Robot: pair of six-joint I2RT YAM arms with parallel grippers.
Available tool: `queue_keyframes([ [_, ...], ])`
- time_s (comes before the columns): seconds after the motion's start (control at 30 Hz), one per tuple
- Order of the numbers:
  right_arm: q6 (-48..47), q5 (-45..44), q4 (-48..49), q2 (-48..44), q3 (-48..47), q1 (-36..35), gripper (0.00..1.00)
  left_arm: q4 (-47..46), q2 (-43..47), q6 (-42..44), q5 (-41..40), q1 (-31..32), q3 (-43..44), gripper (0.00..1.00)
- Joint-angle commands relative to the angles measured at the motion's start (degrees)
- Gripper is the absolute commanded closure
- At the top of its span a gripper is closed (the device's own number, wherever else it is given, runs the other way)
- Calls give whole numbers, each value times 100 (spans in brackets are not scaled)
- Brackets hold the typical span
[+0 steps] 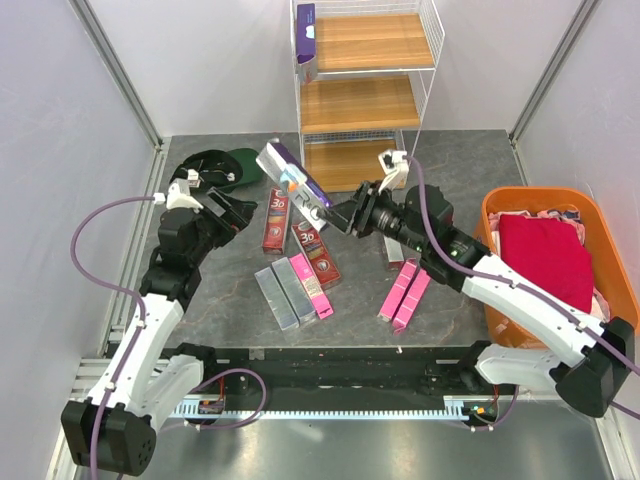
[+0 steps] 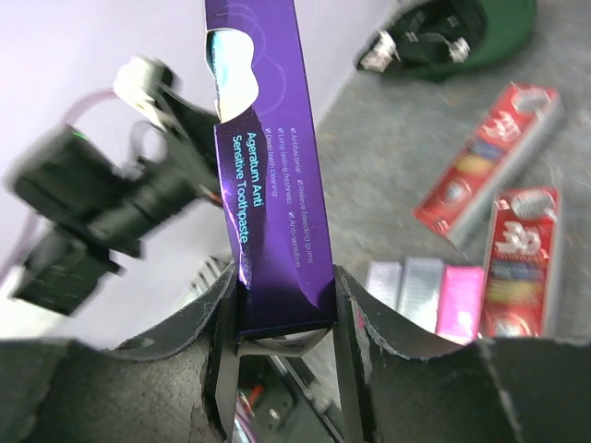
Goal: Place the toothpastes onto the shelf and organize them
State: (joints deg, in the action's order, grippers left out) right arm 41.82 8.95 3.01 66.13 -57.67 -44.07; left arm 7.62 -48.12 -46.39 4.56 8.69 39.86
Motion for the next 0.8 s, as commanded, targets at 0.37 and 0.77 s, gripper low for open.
queue_keyframes([
  [0.37,-34,2,631,1182,-3284,830,72,-331,-207,104,379,-34,-127,0],
  [0.77,1290,-525,1105,3098,-5359,1831,71,-524,-338,-10,581,-34,-224,0],
])
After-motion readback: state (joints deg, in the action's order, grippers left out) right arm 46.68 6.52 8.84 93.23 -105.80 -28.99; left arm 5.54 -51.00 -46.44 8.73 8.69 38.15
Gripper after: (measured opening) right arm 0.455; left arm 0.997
